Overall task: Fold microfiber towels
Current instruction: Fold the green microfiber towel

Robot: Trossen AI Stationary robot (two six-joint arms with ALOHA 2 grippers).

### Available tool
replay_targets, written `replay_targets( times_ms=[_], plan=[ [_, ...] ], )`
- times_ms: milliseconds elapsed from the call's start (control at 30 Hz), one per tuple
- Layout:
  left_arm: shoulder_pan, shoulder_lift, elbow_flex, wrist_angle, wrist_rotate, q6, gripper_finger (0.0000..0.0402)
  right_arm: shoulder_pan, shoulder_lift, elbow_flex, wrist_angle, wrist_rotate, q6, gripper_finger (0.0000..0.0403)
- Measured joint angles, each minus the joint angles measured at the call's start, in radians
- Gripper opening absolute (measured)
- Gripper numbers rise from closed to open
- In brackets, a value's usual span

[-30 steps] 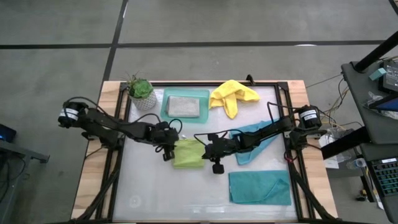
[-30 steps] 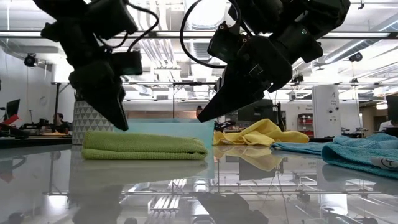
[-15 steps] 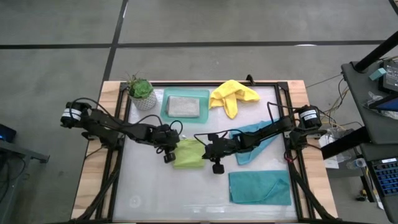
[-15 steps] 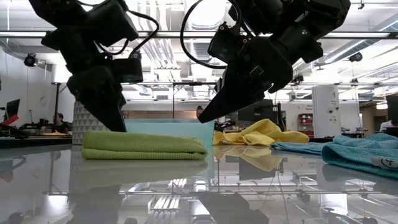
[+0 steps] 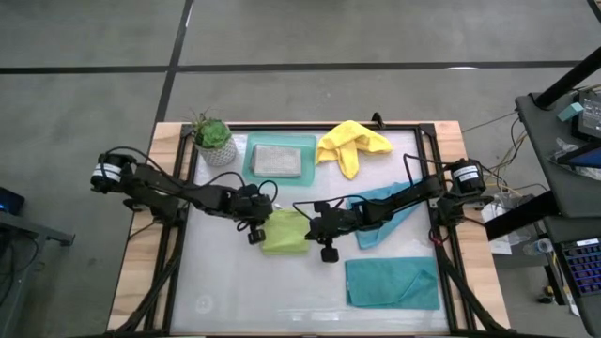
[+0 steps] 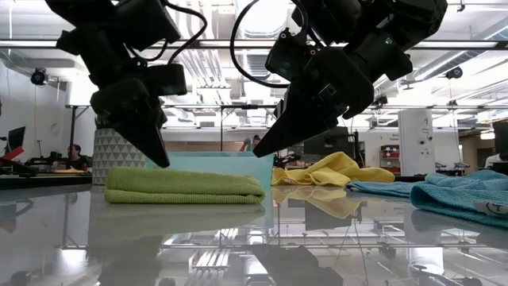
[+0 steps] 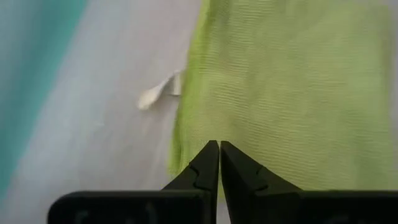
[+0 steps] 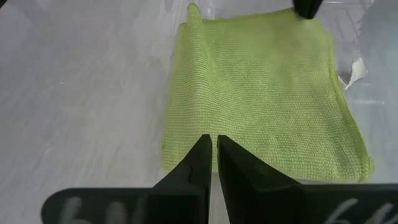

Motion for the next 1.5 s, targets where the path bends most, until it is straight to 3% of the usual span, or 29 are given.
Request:
replay_targets(
  times_ms=[500,733,833,1033,1167,1500],
  plan=[
    [0.000,0.001,0.018,-0.049,-0.057,-0.026,0.0001,0.000,0.000,0.000,0.005,0.001,0.001,0.0018],
    [-0.040,0.016,0.010,0.096,0.065,-0.009,0.0001,0.000,0.044,0.000,0.151,0.001,-0.012,0.0018],
    [-0.062,0.053,-0.004,0.126,0.070,-0.024,0.0001,0.000,0.104,0.000,0.264,0.001,-0.017,0.0018],
    [-0.066,0.152,-0.008,0.100,-0.083,-0.060,0.0001,-0.003,0.206,0.003,0.397,-0.002,0.014,0.0018],
    [-0.059,0.181,-0.004,0.100,-0.101,-0.060,0.0001,-0.014,0.236,0.002,0.381,-0.063,0.091,0.0018],
    [-0.057,0.079,-0.011,0.032,-0.151,-0.044,0.0001,-0.033,0.215,0.003,0.330,-0.137,0.157,0.0018]
  ],
)
